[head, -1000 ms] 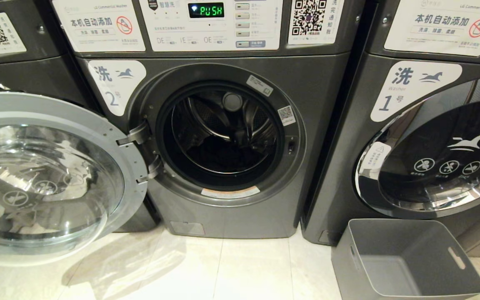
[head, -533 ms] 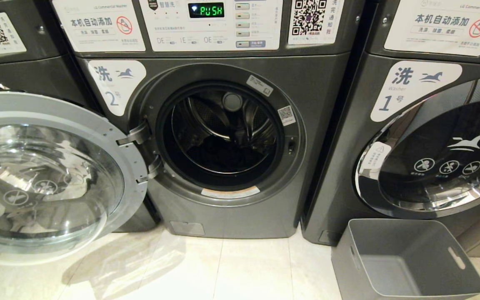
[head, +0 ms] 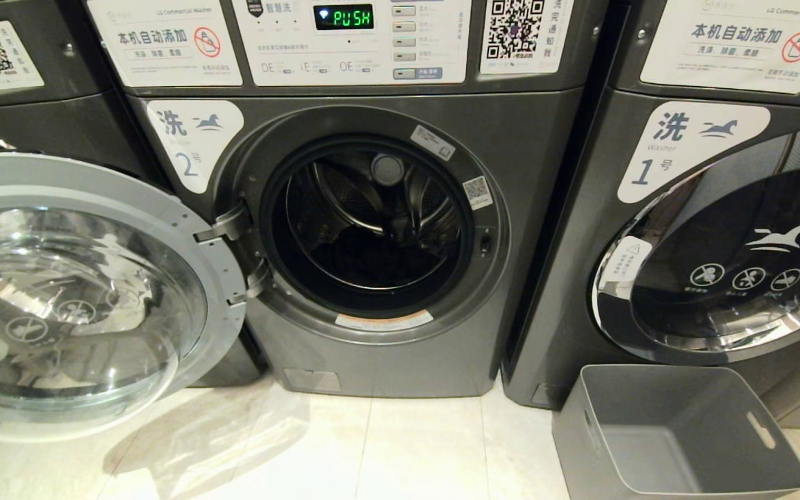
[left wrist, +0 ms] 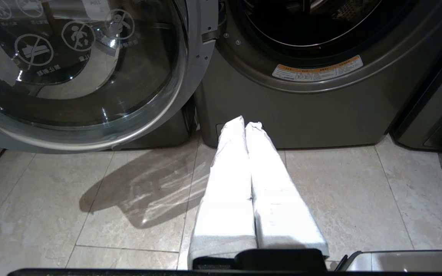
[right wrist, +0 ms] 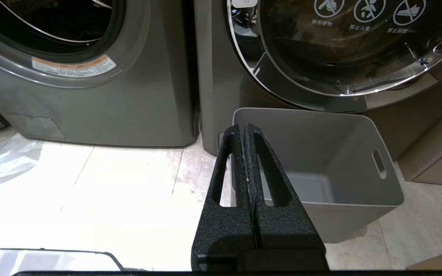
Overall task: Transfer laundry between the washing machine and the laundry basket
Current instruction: Pick a cloth and place it into the basket
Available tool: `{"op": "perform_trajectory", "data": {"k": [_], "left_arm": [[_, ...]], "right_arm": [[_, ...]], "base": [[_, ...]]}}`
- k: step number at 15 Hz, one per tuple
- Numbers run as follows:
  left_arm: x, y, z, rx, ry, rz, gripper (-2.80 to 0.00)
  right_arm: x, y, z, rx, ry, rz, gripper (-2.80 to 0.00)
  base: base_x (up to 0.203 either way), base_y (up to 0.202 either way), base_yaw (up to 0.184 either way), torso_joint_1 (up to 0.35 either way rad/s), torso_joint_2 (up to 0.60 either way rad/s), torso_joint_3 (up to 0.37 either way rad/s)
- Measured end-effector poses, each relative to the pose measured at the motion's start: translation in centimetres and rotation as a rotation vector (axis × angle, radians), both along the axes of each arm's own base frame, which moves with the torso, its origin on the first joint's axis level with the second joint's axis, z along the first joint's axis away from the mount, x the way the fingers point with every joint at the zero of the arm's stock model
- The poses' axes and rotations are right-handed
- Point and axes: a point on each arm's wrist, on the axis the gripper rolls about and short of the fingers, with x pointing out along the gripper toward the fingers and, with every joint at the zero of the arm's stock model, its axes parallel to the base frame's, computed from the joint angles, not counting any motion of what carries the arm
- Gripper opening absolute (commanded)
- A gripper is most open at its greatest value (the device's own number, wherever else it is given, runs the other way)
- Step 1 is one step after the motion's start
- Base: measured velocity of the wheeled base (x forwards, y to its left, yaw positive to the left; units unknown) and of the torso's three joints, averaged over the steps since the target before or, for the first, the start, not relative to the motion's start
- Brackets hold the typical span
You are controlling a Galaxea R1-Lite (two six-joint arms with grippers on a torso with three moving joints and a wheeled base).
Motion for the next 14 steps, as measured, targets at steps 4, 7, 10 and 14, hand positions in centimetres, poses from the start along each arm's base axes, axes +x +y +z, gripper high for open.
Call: {"op": "perform_trajectory", "data": {"k": [4, 7, 10, 14], "left_arm": [[0.00, 0.00, 0.00, -0.001, 0.000, -0.001, -2.80], [0.00, 0.00, 0.00, -0.001, 0.000, 0.000, -2.80], [0.00, 0.00, 0.00, -0.001, 0.000, 0.000, -2.80], [0.00, -0.01, 0.00, -0.002, 0.000, -0.005, -2.80]], "right_arm": [[0.00, 0.00, 0.00, 0.000, 0.000, -0.001, -2.80], [0.00, 0.00, 0.00, 0.000, 0.000, -0.001, -2.80], [0.00, 0.00, 0.01, 0.000, -0.001, -0.001, -2.80], [0.00, 0.00, 0.00, 0.000, 0.000, -0.002, -2.80]], "base": [[0.000, -0.005, 0.042, 0.000, 0.00, 0.000], [0.001, -0.009, 0.167, 0.002, 0.00, 0.001], [0.001, -0.010, 0.174, 0.002, 0.00, 0.002], [-0.001, -0.008, 0.172, 0.001, 0.00, 0.003]]}}
